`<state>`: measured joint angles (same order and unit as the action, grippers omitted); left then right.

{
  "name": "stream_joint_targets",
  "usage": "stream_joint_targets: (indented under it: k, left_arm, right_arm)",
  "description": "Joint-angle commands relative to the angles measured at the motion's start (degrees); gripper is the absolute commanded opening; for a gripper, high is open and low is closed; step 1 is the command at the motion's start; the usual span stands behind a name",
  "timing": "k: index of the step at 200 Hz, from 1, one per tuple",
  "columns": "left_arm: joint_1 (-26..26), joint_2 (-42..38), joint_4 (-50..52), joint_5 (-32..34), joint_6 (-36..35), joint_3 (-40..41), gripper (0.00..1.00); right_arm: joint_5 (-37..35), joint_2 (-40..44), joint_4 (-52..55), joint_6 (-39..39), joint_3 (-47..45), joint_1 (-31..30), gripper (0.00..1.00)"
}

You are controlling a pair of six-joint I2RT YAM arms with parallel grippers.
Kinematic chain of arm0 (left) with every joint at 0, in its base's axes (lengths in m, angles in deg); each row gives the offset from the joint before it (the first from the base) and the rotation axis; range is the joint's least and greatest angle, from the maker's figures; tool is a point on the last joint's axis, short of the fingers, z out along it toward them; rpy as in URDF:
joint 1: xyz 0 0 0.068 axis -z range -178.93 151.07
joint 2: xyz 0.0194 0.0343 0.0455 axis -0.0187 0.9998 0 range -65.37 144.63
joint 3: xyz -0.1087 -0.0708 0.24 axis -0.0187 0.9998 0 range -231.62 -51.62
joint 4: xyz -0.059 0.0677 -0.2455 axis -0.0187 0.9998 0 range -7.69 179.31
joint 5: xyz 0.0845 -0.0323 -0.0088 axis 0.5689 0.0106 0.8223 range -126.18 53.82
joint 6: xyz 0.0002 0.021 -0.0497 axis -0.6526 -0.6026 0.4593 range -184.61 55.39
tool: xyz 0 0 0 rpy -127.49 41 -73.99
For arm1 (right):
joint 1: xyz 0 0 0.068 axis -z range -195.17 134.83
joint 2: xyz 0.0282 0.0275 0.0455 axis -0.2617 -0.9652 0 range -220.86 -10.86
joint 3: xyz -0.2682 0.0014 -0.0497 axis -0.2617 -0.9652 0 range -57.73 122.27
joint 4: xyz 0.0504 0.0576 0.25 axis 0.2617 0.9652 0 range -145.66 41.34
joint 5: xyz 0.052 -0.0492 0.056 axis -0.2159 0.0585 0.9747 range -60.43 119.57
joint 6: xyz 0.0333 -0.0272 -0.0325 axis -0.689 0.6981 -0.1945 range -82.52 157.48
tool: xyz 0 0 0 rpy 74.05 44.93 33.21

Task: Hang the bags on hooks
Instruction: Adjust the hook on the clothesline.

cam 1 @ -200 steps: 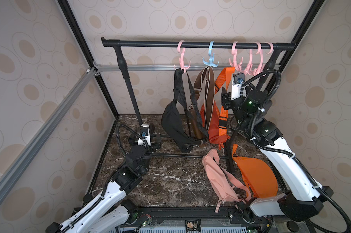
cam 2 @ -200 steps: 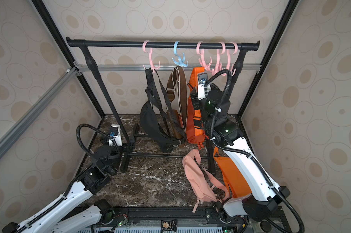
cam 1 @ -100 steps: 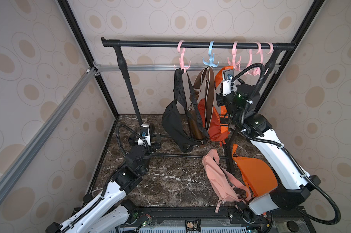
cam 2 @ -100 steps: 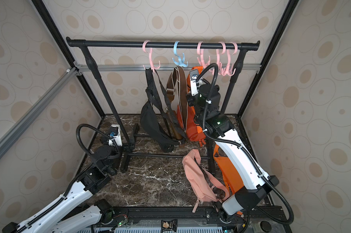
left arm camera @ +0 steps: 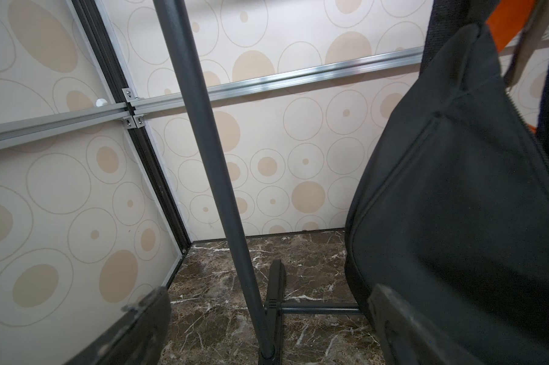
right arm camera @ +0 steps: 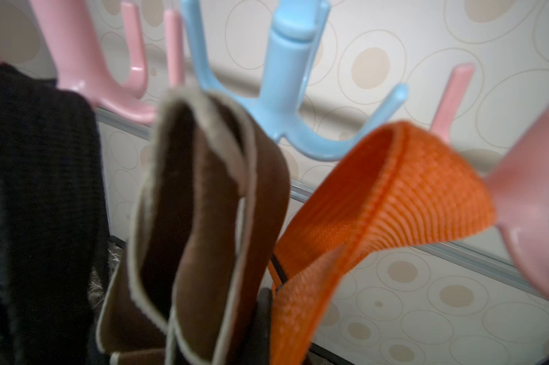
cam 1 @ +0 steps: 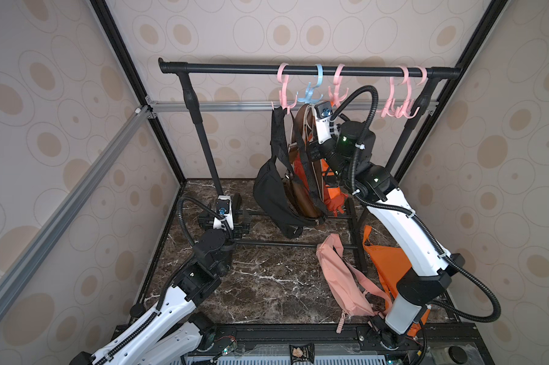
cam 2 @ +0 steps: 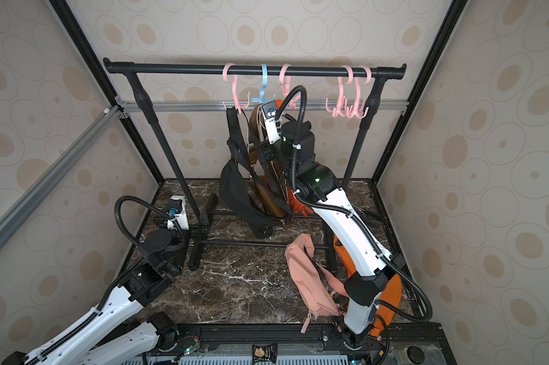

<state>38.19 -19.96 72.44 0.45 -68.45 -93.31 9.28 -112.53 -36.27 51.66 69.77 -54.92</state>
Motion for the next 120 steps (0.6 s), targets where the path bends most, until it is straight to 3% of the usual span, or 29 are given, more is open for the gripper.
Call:
stream_joint_targets:
  k: [1, 74, 98, 120]
  left_arm:
    - [-0.2, -1.0, -1.9, 1.3, -1.3, 0.1, 1.0]
    - [-0.3, -1.3, -2.5, 2.3, -1.9, 0.4, 1.0]
    - [-0.2, -1.3, -2.7, 2.5, -2.0, 0.5, 1.0]
    - [-0.3, -1.4, -2.8, 3.0, -2.1, 0.5, 1.0]
  right_arm:
    - [2.5, -2.0, 1.9, -0.7, 3.7, -0.8, 0.0]
    - [6.3, -15.1, 6.4, -1.9, 23.7, -5.4, 0.0]
    - [8.4, -17.1, 6.2, -2.9, 25.9, -5.9, 0.0]
    - [14.5, -18.0, 7.1, -5.1, 25.8, -6.0, 0.0]
